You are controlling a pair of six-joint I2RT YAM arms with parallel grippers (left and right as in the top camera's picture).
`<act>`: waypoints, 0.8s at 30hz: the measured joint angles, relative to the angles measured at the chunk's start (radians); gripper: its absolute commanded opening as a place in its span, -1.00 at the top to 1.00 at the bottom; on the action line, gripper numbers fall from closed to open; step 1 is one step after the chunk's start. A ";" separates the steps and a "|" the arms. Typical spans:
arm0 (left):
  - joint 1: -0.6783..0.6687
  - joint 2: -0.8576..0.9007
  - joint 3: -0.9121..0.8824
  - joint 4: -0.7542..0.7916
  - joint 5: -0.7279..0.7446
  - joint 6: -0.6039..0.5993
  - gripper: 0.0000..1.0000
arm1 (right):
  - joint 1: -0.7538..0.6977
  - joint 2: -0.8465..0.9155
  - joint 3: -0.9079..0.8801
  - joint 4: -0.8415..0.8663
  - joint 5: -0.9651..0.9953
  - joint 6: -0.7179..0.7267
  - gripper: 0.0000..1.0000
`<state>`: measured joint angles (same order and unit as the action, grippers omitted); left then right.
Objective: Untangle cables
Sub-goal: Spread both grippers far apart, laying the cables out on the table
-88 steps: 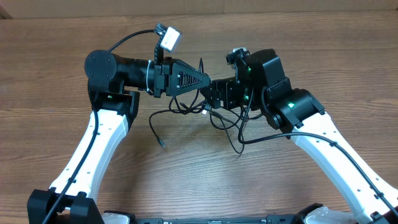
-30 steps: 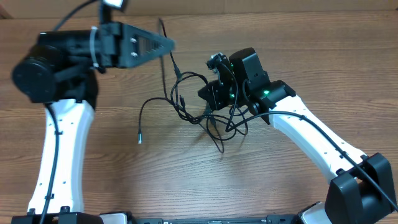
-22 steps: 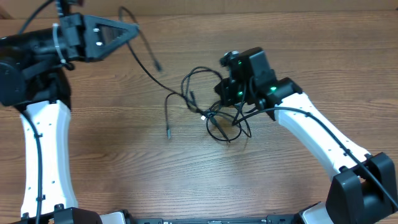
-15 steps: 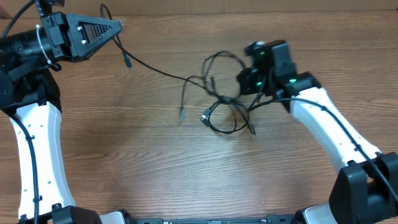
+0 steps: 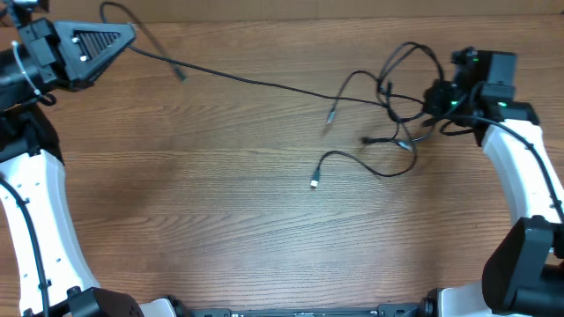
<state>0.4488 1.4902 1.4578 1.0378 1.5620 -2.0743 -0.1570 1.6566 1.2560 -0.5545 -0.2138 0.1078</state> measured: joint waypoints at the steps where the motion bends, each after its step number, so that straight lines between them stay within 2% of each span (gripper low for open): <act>1: 0.011 0.000 0.000 -0.006 0.000 0.000 0.91 | -0.023 0.000 0.000 0.000 0.000 0.000 0.92; 11: 0.188 0.000 0.002 -0.048 0.000 0.000 0.92 | -0.245 0.000 0.000 0.003 0.011 0.000 0.92; 17: 0.296 0.000 0.002 -0.048 0.000 0.000 0.92 | -0.331 0.000 0.000 0.013 -0.025 -0.001 0.92; 24: 0.289 0.000 0.002 -0.046 0.000 0.000 0.92 | -0.353 0.000 0.000 0.031 -0.135 -0.005 0.92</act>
<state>0.7380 1.4902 1.4597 0.9916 1.5616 -2.0739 -0.5098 1.6566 1.2560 -0.5236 -0.3485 0.1024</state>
